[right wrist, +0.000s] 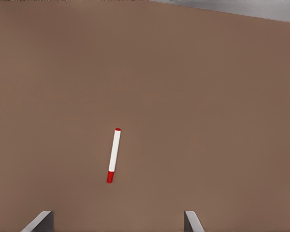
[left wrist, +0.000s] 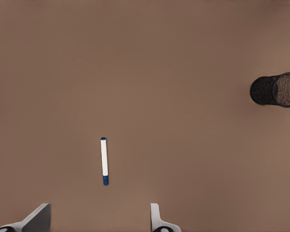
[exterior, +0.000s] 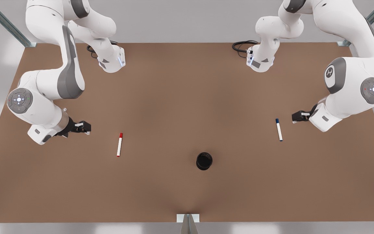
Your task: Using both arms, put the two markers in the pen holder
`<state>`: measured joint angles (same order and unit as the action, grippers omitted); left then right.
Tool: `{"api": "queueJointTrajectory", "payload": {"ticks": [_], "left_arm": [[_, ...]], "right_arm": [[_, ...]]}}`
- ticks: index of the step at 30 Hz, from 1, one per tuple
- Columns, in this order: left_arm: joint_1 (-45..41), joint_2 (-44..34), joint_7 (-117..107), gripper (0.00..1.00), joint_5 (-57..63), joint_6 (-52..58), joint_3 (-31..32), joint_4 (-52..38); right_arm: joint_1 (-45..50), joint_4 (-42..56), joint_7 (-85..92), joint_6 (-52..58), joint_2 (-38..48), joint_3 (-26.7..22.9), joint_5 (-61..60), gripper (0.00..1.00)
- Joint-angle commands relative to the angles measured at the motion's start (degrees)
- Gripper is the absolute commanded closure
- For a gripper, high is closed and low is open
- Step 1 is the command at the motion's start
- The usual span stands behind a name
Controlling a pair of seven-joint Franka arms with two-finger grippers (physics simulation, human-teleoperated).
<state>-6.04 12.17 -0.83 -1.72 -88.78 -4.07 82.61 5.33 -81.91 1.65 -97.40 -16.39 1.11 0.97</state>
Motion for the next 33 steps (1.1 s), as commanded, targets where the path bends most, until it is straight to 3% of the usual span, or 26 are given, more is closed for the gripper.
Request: {"api": "queueJointTrajectory", "payload": {"ticks": [1,3,4,6,11,18,24,26,30,31,33], "left_arm": [[0.07,0.04,-0.31,0.00,-0.04,-3.42,0.03,0.09],[0.50,0.13,-0.58,0.00,0.13,-7.79,-0.76,5.43],[0.59,0.13,-1.02,0.00,-0.13,-16.92,-4.44,11.85],[1.38,0.66,-1.11,0.00,-0.30,-30.55,-5.25,20.64],[2.79,4.53,-0.84,0.00,-4.26,-47.97,-6.83,32.52],[2.35,10.59,3.81,0.00,-4.08,-52.37,-5.60,34.46],[2.44,14.02,11.20,0.00,-4.17,-55.89,-4.63,34.81],[2.53,14.64,11.20,0.00,-4.26,-56.50,-4.63,35.78],[2.53,14.46,11.29,0.00,-4.26,-58.08,-4.63,38.94],[2.53,14.28,11.29,0.05,-4.26,-58.08,-4.63,39.12],[2.53,14.28,11.29,0.30,-4.26,-58.00,-4.63,39.12]], "right_arm": [[-0.06,0.00,-3.41,-3.59,-0.13,0.04,0.61,0.00],[-0.23,-0.87,-5.24,-3.94,-0.56,0.04,0.61,0.00],[0.29,-1.58,-7.54,-5.78,-1.53,0.04,0.44,0.00],[1.52,-1.76,-13.69,-10.26,-6.27,1.62,0.44,0.00],[3.28,-8.70,-20.73,-23.28,-13.31,2.85,0.26,0.00],[2.23,-16.95,-21.60,-35.83,-19.20,2.94,0.09,0.00],[1.17,-17.49,-20.55,-38.13,-21.93,2.94,-3.52,0.00],[1.08,-17.49,-20.46,-38.04,-22.28,2.94,-3.34,0.03],[0.91,-17.40,-19.59,-37.96,-22.89,2.94,-3.25,0.19],[0.91,-17.40,-19.06,-37.96,-22.98,2.85,-3.17,0.25],[0.91,-17.40,-18.97,-37.96,-23.33,2.94,-3.17,0.28]]}}
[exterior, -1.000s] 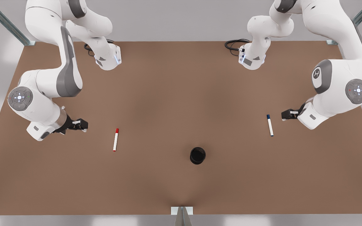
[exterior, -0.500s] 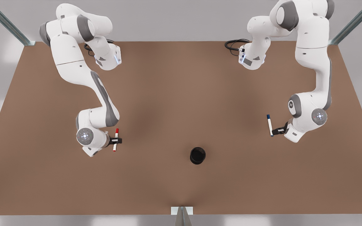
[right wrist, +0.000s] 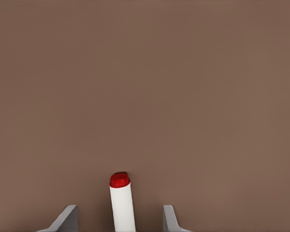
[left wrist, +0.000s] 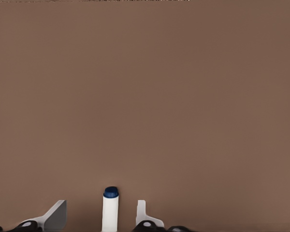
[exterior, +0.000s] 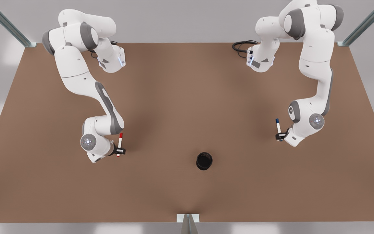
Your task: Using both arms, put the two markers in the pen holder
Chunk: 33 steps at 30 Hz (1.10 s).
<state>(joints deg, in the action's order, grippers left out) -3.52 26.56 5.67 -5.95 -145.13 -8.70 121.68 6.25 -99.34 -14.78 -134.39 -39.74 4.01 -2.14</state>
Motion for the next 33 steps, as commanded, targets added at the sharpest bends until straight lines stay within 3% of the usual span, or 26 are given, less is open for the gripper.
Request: {"api": "queueJointTrajectory", "payload": {"ticks": [1,4,11,15,21,33], "left_arm": [[0.00,0.15,4.79,0.33,0.06,-1.65,0.00,0.05],[0.00,0.95,4.71,0.36,-0.02,-2.09,0.00,-0.04],[0.00,1.30,4.71,0.53,-0.02,-2.09,0.00,-0.04],[-0.09,1.74,4.71,0.56,0.06,-2.09,0.08,-0.12],[-0.17,1.82,4.71,0.62,0.06,-2.09,0.08,-0.12],[-0.26,2.35,4.71,0.62,-0.02,-2.09,0.08,0.05]], "right_arm": [[-0.01,0.02,-2.45,-0.96,-0.25,0.04,-0.05,0.28],[0.08,0.02,-2.45,-0.96,-0.60,0.04,-0.05,0.37],[0.43,-0.24,-1.66,-0.78,-0.60,0.04,0.65,0.43],[0.34,-0.24,-1.66,-0.87,-0.60,0.04,0.74,0.51],[0.34,-0.24,-1.48,-0.87,-1.04,0.04,0.74,0.55],[0.34,-0.24,-1.13,-0.78,-1.04,0.04,0.74,0.69]]}}
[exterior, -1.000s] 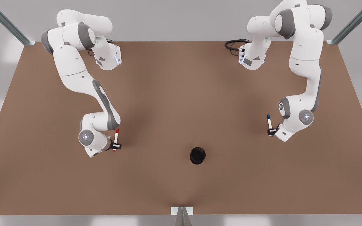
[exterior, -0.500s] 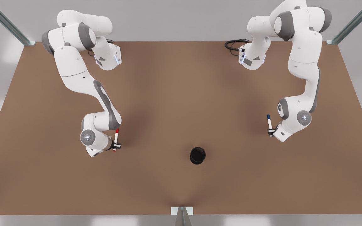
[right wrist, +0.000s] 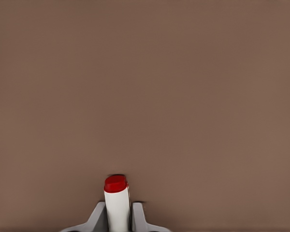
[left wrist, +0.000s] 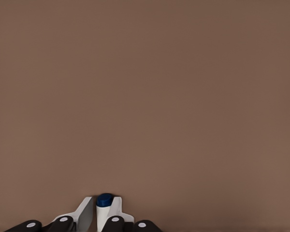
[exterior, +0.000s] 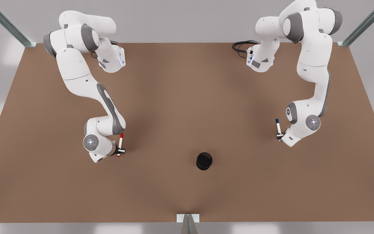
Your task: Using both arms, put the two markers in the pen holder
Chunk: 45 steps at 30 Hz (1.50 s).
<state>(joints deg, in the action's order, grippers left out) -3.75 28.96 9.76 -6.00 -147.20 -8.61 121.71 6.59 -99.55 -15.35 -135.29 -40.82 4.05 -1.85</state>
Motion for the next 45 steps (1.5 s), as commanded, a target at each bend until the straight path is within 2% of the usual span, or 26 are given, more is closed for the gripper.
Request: {"api": "queueJointTrajectory", "payload": {"ticks": [1,8,10,12,18,25,29,31,36,39,41,42,43,45], "left_arm": [[-0.03,-0.05,0.61,0.62,0.02,-0.01,-0.01,0.02],[0.05,-0.05,0.52,0.71,0.02,0.08,-0.01,0.02],[-0.03,-0.13,0.08,0.73,0.02,0.16,-0.01,0.02],[-0.21,-0.66,-0.62,0.75,0.02,0.86,-0.01,-0.15],[-0.91,-2.68,-2.03,0.78,0.38,10.80,-0.09,-5.78],[-1.44,-4.61,-2.11,0.79,0.99,25.82,-0.27,-13.16],[-1.70,-5.58,-4.22,0.79,5.30,39.89,-0.27,-21.33],[-1.70,-5.85,-4.22,0.79,6.44,44.11,-0.18,-24.32],[-1.70,-5.93,-4.22,0.79,6.35,44.90,-0.09,-25.82],[-1.79,-4.35,-5.81,0.79,4.33,44.29,2.46,-30.74],[-1.88,-4.09,-5.98,0.79,2.57,44.02,3.51,-33.29],[-1.79,-4.09,-5.98,0.79,1.70,43.14,4.13,-34.43],[-1.88,-4.18,-5.98,0.79,0.47,42.09,4.21,-34.43],[-2.58,-3.83,-5.98,0.79,-1.38,39.01,4.13,-34.43]], "right_arm": [[0.00,0.06,-0.47,0.29,0.04,0.00,0.45,0.69],[0.36,1.11,-0.11,3.63,2.06,0.17,0.36,0.70],[0.62,1.20,-0.38,3.89,5.05,0.26,0.44,0.70],[0.97,6.46,-0.47,8.98,5.40,0.44,0.44,0.70],[9.49,20.62,-7.06,8.82,4.61,0.35,0.62,0.72],[17.58,31.61,-12.15,5.21,-0.31,-0.35,0.62,0.72],[24.09,41.81,-20.68,4.25,-6.37,-0.79,2.12,0.72],[27.95,46.20,-22.70,3.37,-9.63,-3.87,2.12,0.72],[31.46,52.09,-26.04,-3.75,-16.66,-4.04,2.12,0.72],[33.14,53.76,-29.11,-11.05,-19.82,-5.10,2.03,0.72],[33.84,54.11,-29.73,-11.58,-20.26,-5.28,2.03,0.72],[33.93,54.11,-29.73,-11.58,-20.26,-5.28,2.03,0.69],[34.02,54.02,-29.73,-11.49,-20.26,-5.45,2.03,0.00],[33.93,54.02,-29.56,-11.58,-20.26,-5.72,2.03,0.00]]}}
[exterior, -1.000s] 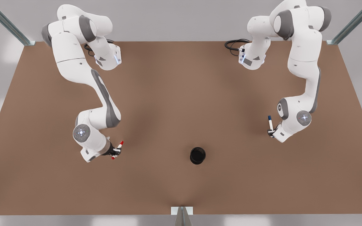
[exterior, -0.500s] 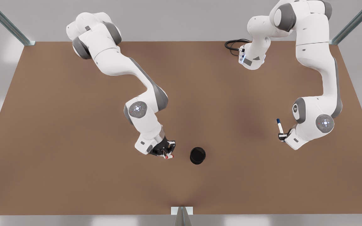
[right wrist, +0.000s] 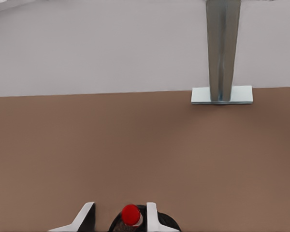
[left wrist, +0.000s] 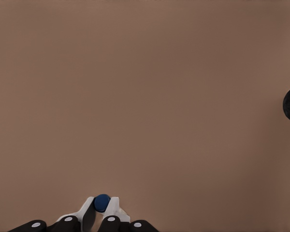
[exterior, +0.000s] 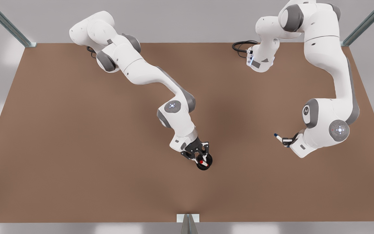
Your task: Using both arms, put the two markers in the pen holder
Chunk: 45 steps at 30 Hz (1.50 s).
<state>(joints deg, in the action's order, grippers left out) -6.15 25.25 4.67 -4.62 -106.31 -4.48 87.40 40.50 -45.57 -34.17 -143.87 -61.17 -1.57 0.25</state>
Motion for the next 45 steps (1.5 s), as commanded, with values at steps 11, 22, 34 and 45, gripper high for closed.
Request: {"api": "queueJointTrajectory", "payload": {"ticks": [11,22,34,45], "left_arm": [[-10.98,2.78,-25.22,0.79,-4.69,-14.80,2.46,-5.66],[-19.24,7.62,-50.02,0.79,-5.48,-33.70,4.12,-8.66],[-20.56,7.44,-45.63,0.79,-5.13,-24.03,3.95,-7.69],[-20.83,9.99,-45.45,0.79,-4.16,-24.65,3.95,-7.69]], "right_arm": [[-31.26,-29.99,32.11,43.15,44.45,5.44,-0.52,0.00],[-33.56,-41.80,37.24,41.65,50.71,3.06,-0.52,0.00],[-33.03,-42.06,37.24,41.74,50.62,3.33,-0.52,0.00],[-33.56,-42.15,38.03,41.74,50.54,3.24,-0.52,0.00]]}}
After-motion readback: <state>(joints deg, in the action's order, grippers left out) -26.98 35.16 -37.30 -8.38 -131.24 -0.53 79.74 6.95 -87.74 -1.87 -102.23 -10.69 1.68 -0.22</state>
